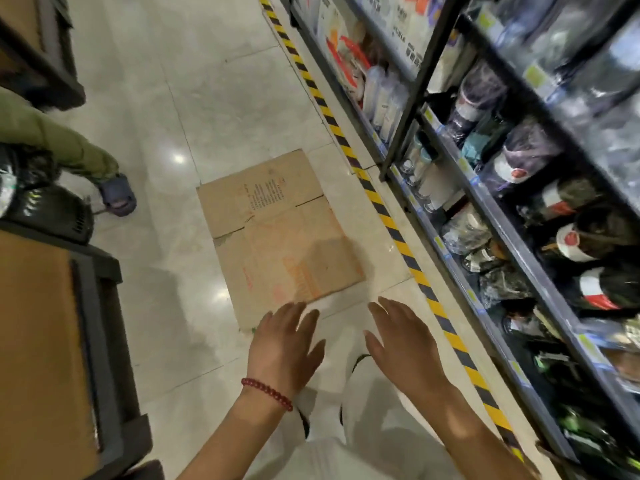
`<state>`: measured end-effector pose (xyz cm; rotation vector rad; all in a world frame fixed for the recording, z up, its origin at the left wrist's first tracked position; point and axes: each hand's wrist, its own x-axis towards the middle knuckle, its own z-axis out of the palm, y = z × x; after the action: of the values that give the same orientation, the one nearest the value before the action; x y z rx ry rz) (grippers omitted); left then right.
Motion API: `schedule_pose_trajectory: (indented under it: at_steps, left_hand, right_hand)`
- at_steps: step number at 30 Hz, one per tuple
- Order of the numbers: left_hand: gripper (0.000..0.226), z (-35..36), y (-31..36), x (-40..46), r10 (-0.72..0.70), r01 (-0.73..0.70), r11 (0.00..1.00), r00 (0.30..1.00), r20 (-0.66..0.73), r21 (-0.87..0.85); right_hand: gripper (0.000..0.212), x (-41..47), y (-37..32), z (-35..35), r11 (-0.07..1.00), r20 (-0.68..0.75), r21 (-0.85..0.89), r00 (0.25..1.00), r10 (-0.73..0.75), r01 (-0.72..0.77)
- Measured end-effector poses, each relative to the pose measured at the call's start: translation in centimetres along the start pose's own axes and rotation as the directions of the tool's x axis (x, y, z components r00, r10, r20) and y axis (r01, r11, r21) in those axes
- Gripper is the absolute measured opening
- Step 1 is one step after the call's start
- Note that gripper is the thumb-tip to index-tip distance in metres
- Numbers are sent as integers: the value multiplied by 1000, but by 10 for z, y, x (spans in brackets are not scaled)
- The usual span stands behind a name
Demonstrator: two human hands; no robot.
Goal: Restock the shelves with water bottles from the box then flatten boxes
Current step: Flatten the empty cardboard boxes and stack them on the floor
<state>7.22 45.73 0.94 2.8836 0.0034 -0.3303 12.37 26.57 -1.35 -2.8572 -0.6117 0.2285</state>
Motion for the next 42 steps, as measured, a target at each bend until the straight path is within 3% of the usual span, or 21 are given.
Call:
schedule_pose_trajectory:
  at_steps: [5, 7, 10, 14, 17, 22, 26, 28, 32, 35, 38, 40, 42]
  left_hand:
    - [46, -41, 47, -8, -5, 6, 1000, 999, -46, 16]
    - [39, -47, 63, -1, 27, -26, 1000, 995, -92, 13]
    - [51, -57, 89, 16, 80, -78, 996, 994, -78, 31]
    - [51, -64, 118, 46, 174, -170, 983, 983, -59, 69]
    - [40, -66, 135, 71, 298, -288, 950, 951, -84, 119]
    - [48, -73, 169, 118, 532, -520, 830, 846, -9, 200]
    - [42, -74, 198, 152, 727, -742, 640, 669, 157, 200]
    - [46, -74, 212, 163, 778, -820, 547, 573, 259, 171]
    - [42, -70, 245, 161, 863, -949, 296, 315, 394, 109]
    - [33, -61, 262, 139, 895, -997, 74, 73, 441, 16]
    - [38, -48, 269, 109, 888, -988, -134, -154, 434, -76]
    - [48, -38, 271, 87, 847, -962, -227, -273, 455, -153]
    - [65, -29, 274, 60, 797, -941, -276, -339, 500, -197]
  right_hand:
    - [39, -39, 21, -53, 993, -82, 92, 994, 78, -70]
    - [45, -52, 34, -66, 995, -121, 70, 989, 80, -71]
    - [48, -61, 57, -81, 993, -144, 65, 984, 108, -100]
    - [49, -65, 85, -90, 976, -206, 65, 955, 216, -207]
    - [44, -70, 99, -93, 949, -286, 67, 905, 314, -308]
    - [37, -87, 109, -95, 823, -350, 144, 750, 562, -549]
    - [37, -103, 101, -95, 606, -341, 322, 508, 791, -727]
    - [39, -112, 90, -90, 488, -343, 333, 379, 859, -807]
    - [35, -130, 52, -76, 203, -297, 364, 94, 950, -909]
    - [35, -142, 5, -64, -11, -220, 397, -107, 970, -918]
    - [32, -152, -44, -54, -206, -137, 410, -284, 949, -888]
    - [32, -159, -72, -49, -328, -63, 425, -389, 919, -844]
    - [32, -168, -95, -47, -431, -3, 454, -485, 874, -780]
